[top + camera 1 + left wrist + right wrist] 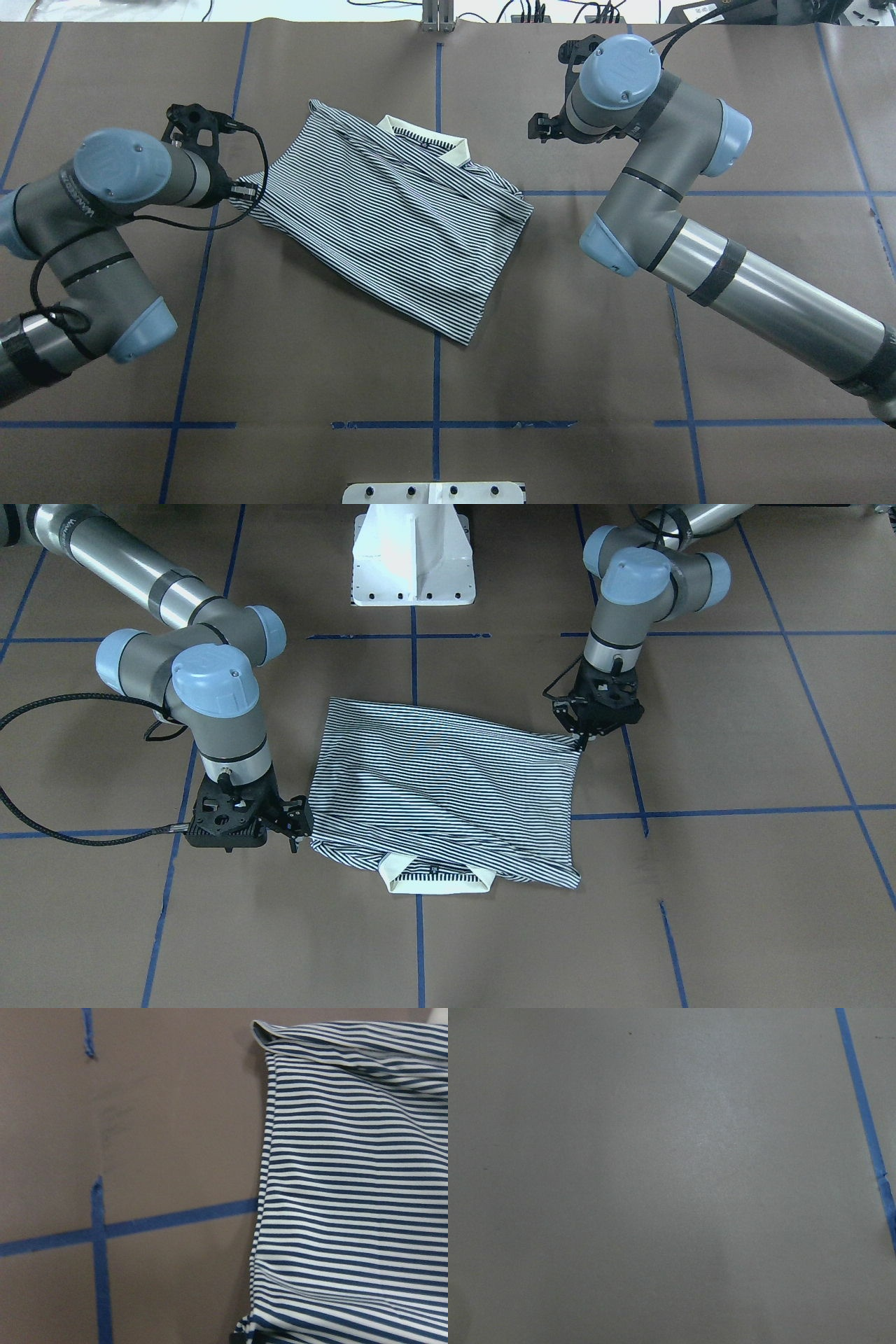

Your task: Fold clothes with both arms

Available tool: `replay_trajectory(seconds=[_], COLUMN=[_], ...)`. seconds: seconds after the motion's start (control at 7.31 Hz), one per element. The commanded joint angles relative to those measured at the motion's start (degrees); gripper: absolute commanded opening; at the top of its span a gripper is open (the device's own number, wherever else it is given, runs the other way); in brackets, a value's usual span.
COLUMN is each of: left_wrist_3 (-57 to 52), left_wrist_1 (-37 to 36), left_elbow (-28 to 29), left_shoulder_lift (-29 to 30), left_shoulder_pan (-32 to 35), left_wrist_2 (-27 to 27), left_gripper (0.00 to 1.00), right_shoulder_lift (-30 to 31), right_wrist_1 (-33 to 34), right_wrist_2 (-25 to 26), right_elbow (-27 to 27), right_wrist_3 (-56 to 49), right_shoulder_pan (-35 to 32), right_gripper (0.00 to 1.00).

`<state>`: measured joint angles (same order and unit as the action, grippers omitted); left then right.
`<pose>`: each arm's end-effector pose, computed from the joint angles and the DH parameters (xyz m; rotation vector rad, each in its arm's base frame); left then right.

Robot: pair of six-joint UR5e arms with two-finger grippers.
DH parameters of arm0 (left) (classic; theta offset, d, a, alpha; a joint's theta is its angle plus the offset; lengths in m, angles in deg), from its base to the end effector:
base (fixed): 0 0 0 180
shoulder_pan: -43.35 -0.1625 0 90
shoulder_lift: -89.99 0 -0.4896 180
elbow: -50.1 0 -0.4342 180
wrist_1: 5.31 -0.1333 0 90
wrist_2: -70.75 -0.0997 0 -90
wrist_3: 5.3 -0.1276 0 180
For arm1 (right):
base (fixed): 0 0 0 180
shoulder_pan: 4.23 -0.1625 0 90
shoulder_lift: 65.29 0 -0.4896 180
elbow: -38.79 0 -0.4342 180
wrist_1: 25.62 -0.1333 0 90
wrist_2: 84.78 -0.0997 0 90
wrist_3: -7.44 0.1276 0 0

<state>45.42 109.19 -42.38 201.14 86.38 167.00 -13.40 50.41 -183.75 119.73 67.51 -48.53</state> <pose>0.4561 -0.5891 0.4555 0.4750 0.6993 -0.0157 -0.5224 -0.6683 0.3610 0.3336 -0.6884 0.1797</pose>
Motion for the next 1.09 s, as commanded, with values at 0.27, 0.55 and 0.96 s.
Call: replay_trajectory(seconds=[0.27, 0.55, 0.96], left_wrist_3=[-2.55, -8.59, -13.8], left_wrist_1=[17.73, 21.03, 24.8], left_elbow=[30.81, 32.8, 30.97], left_shoulder_lift=[15.58, 13.24, 12.17], left_shoulder_pan=[8.73, 9.71, 9.89], left_wrist_2=[-3.44, -3.45, -0.48], left_gripper=[0.0, 0.21, 1.0], right_shoulder_lift=[-0.03, 0.15, -2.56], right_wrist_1=[0.0, 0.0, -2.96], right_wrist_2=[0.0, 0.0, 3.66], right_elbow=[0.1, 0.19, -1.29], right_wrist_3=[1.71, 2.93, 13.52], right_shoulder_pan=[0.0, 0.09, 3.5], right_gripper=[1.0, 1.0, 0.97])
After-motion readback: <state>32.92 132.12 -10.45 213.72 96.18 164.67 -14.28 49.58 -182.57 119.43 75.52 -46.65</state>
